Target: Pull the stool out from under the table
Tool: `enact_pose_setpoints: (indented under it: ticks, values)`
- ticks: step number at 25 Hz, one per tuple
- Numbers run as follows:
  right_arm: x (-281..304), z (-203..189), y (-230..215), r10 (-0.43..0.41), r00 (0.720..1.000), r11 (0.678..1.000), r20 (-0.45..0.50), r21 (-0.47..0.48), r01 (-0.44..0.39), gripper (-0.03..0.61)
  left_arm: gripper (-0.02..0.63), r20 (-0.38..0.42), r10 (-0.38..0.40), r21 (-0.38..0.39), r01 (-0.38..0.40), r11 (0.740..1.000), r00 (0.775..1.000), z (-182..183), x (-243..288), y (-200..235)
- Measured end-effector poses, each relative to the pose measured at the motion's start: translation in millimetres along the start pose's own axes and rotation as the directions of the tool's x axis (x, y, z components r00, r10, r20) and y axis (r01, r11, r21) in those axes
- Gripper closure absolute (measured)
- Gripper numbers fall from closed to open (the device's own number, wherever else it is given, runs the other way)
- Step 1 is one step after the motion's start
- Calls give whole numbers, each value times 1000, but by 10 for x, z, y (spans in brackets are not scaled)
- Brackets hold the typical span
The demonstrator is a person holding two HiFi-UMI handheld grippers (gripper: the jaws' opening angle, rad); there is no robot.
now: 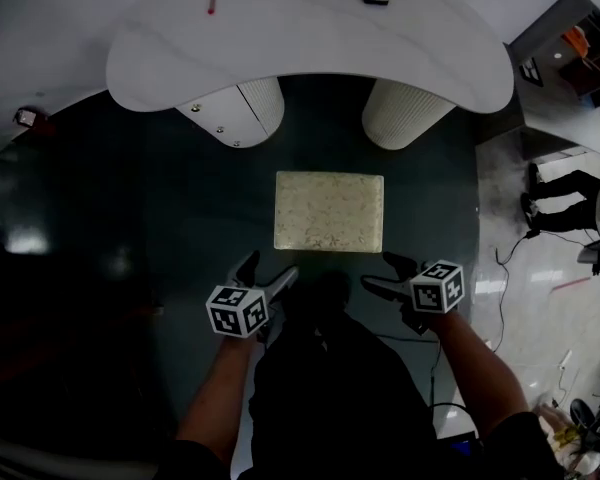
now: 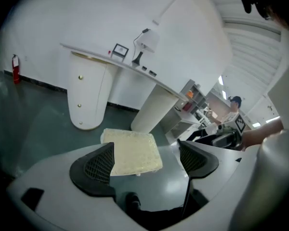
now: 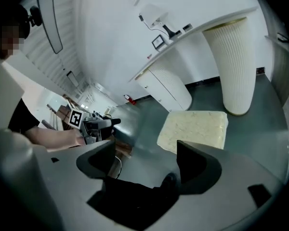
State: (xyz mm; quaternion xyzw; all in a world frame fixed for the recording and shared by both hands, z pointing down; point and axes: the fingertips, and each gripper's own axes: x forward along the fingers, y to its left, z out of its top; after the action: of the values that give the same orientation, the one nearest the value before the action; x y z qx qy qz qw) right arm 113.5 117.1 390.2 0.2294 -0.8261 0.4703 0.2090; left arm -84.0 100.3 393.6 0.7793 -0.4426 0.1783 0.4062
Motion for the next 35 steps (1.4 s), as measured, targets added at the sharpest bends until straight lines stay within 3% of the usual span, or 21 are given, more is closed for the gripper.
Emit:
enact_pose_setpoints:
  ticks: [6, 12, 17, 20, 28, 33, 35]
  values:
    - [-140, 196, 848, 96, 994, 995, 55, -25, -95, 238, 173, 74, -58, 78, 52, 996, 996, 265, -690, -422]
    - [-222, 331, 1570, 107, 985, 990, 138, -108, -93, 238, 175, 142, -144, 133, 125, 983, 979, 464, -1330, -738]
    - [-286, 428, 2205, 113, 965, 985, 235, -152, -79, 239, 192, 206, -208, 221, 161, 962, 956, 639, -1805, -977]
    - [-348, 459, 2503, 102, 947, 981, 304, -186, -46, 239, 263, 244, -241, 281, 169, 945, 939, 737, -2099, -1067]
    - [-633, 742, 3237, 115, 883, 958, 454, -287, 22, 239, 332, 337, -314, 431, 151, 890, 888, 1088, -2693, -1339]
    - [-1013, 813, 3470, 134, 846, 919, 516, -383, 88, 239, 399, 363, -323, 405, 164, 899, 874, 1265, -2873, -1593]
    - [-1211, 875, 3557, 153, 825, 907, 543, -408, 100, 241, 422, 381, -341, 425, 165, 890, 859, 1375, -2948, -1770]
